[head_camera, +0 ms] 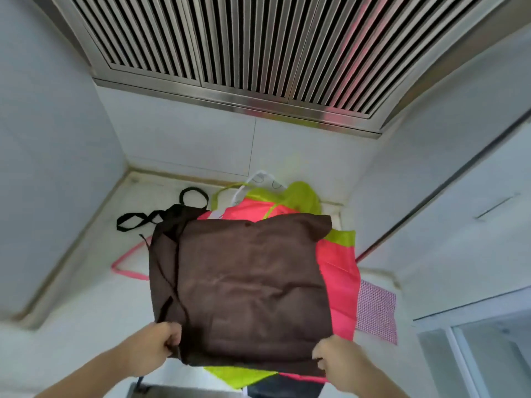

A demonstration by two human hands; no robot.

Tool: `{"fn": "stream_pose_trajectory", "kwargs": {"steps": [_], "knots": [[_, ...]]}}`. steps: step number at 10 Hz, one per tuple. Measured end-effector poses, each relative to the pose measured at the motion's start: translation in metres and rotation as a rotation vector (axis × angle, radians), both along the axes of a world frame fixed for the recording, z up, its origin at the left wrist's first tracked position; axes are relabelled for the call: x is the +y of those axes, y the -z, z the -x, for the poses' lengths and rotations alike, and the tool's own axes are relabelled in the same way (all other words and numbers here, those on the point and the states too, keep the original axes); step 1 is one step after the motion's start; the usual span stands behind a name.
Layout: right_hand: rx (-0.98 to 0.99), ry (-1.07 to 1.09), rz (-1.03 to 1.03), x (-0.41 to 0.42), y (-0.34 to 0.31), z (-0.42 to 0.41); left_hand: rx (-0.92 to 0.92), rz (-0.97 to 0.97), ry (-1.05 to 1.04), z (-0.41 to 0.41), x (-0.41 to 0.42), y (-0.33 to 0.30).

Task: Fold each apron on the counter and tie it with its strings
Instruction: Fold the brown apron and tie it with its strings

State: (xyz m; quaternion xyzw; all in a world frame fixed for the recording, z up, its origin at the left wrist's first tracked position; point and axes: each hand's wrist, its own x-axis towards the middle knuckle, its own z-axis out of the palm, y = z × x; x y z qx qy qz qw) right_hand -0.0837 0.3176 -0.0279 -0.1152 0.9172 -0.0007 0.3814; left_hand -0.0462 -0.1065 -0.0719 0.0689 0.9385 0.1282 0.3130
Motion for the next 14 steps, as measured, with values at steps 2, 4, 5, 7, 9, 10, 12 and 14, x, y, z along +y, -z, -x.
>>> {"fn": "stream_pose_trajectory", "kwargs": {"steps": [2,4,5,7,9,10,12,14], "knots": [[0.010,0.000,-0.086,0.003,0.018,-0.019,-0.181,-0.306,-0.230,-0.017,-0.009,0.015],[-0.316,0.119,-0.160,-0.009,0.000,-0.007,-0.338,-0.267,-0.197,0.015,-0.021,-0.001],[-0.241,0.305,-0.007,-0.015,-0.014,0.036,-0.086,-0.302,-0.323,0.054,-0.020,-0.010],[0.371,0.921,0.547,-0.026,-0.007,0.162,0.323,-0.423,-0.577,0.164,-0.007,-0.029],[0.196,1.098,1.002,-0.030,0.031,0.241,0.246,-0.410,-0.818,0.241,-0.007,-0.008],[0.115,1.207,1.042,-0.026,0.052,0.262,0.015,-0.412,-0.956,0.251,-0.003,0.007],[0.077,1.304,1.083,-0.014,0.057,0.268,-0.019,-0.493,-0.919,0.251,-0.008,0.011],[0.206,1.350,1.312,0.022,0.021,0.260,0.231,-0.986,-1.056,0.250,-0.019,-0.010]]}}
